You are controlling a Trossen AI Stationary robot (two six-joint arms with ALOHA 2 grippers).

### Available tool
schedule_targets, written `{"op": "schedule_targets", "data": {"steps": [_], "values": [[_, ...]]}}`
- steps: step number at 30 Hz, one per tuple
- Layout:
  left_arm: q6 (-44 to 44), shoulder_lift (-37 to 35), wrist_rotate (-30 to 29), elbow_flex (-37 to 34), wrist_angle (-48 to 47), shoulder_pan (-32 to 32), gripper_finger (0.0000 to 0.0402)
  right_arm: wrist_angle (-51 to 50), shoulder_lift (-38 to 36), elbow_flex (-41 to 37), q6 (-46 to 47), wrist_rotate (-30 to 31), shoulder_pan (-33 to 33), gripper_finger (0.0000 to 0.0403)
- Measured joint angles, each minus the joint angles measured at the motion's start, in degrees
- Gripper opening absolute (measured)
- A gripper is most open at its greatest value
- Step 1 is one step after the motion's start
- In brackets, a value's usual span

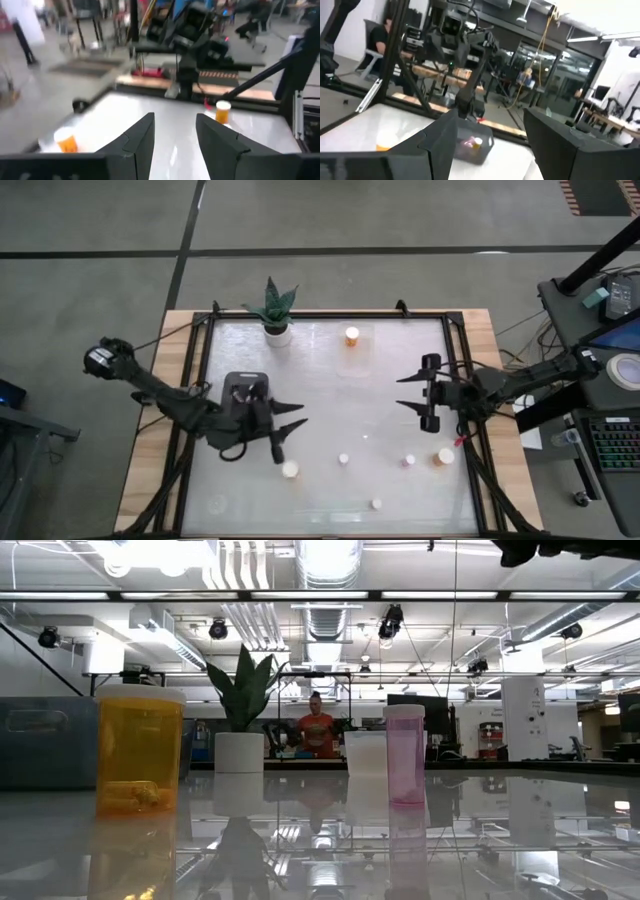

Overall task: Pick and place medicine bottles into bin by pill shape (circle, oval)
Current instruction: Put the left big orange pill bottle into the transparent bin

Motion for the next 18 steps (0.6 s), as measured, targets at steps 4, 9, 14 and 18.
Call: {"op": "schedule_targets", "data": {"steps": [4,9,14,18], "values": [[-10.21,1.85,4.21,6.57,-13.45,1.69,0.0130,-0.12,-0.73,-0.42,-0.22,-5.00,0.01,0.0219],[-18.40,6.11,8.83,15.12,-26.17,2.42,0.0130,-0.56,-2.69,-0.44,-0.01,-5.68,0.00,0.0219],[-22.12,12.42,14.55,23.28,-35.12,3.35,0.0130,-5.12,-7.16,-0.44,0.45,-5.72,0.02,0.0219],[-30.43,17.45,23.79,29.62,-44.30,3.84,0.0130,-8.90,-10.72,-0.50,2.12,-5.66,0.02,0.0219]]}}
